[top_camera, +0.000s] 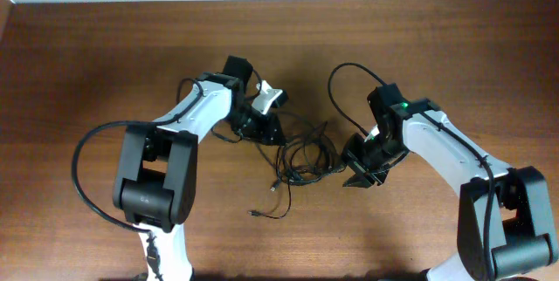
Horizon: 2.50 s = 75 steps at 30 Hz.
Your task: Untangle cables
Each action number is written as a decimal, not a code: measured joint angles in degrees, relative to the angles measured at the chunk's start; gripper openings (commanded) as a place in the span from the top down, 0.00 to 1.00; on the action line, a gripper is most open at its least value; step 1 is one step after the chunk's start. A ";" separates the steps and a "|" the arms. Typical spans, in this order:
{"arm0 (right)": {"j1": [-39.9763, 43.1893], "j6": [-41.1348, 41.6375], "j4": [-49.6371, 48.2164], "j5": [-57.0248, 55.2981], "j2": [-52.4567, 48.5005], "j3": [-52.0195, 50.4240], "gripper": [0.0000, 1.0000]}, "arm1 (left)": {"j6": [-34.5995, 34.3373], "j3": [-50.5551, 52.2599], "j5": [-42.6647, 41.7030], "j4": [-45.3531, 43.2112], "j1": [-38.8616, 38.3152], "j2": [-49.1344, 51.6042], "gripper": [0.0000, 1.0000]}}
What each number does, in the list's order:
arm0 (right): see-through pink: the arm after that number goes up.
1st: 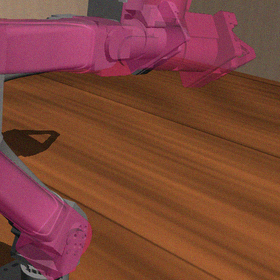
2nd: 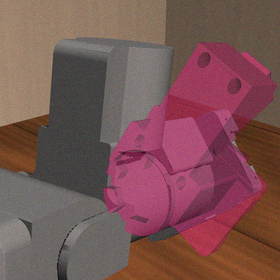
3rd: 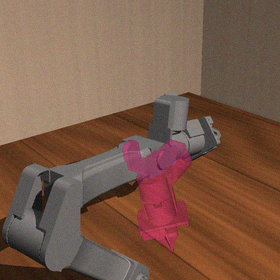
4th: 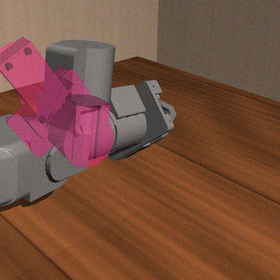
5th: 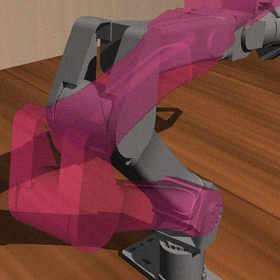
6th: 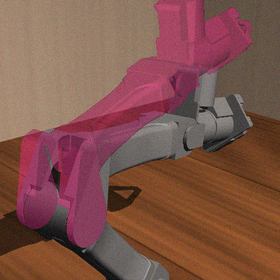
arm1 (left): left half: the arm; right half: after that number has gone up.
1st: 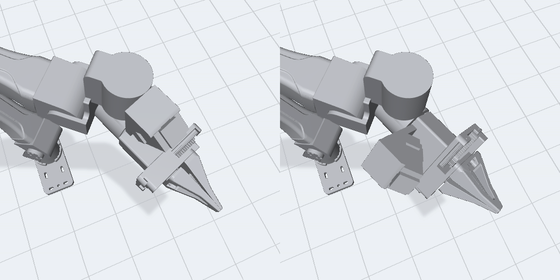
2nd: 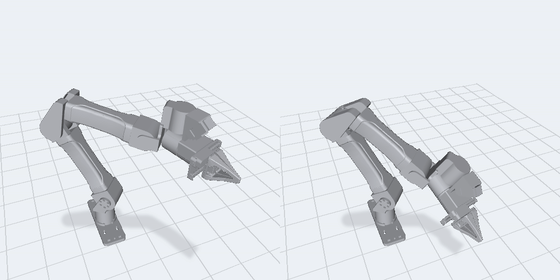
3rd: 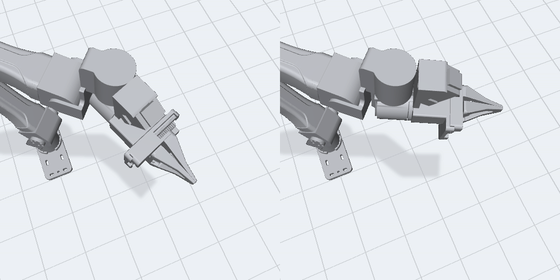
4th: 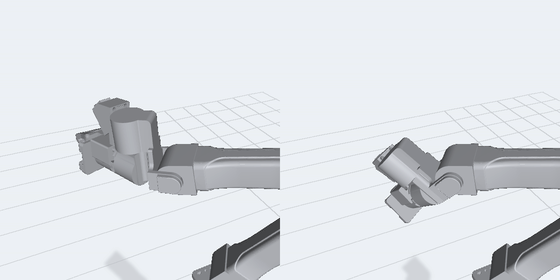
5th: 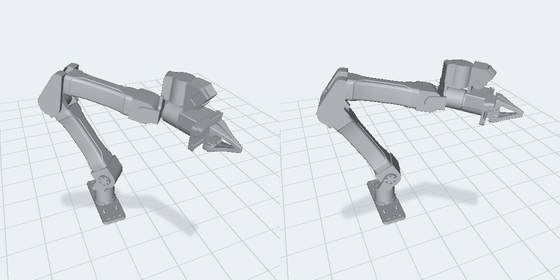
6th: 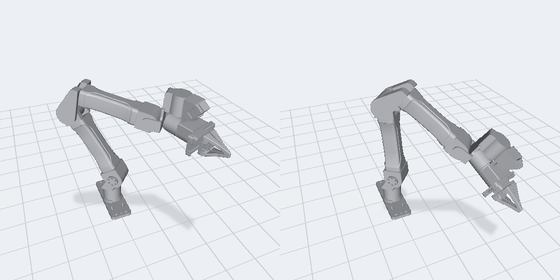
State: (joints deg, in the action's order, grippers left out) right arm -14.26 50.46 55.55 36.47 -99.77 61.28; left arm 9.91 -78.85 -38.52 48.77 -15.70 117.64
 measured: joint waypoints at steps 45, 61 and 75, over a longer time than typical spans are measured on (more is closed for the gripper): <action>-14.91 -33.44 3.43 0.39 7.61 -8.11 0.96 | -9.11 0.00 14.16 -1.49 -1.49 0.00 0.86; -11.96 -29.57 1.05 -16.55 1.38 3.45 0.96 | -10.23 0.17 11.74 -3.28 -0.94 -3.23 0.97; -2.71 -42.99 4.57 -2.27 0.33 3.89 0.96 | -3.61 0.22 10.80 0.37 -17.16 -6.86 0.84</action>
State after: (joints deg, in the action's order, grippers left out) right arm -16.97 7.46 60.12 34.20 -99.44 65.17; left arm 6.31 -78.63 -27.73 49.15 -32.86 110.78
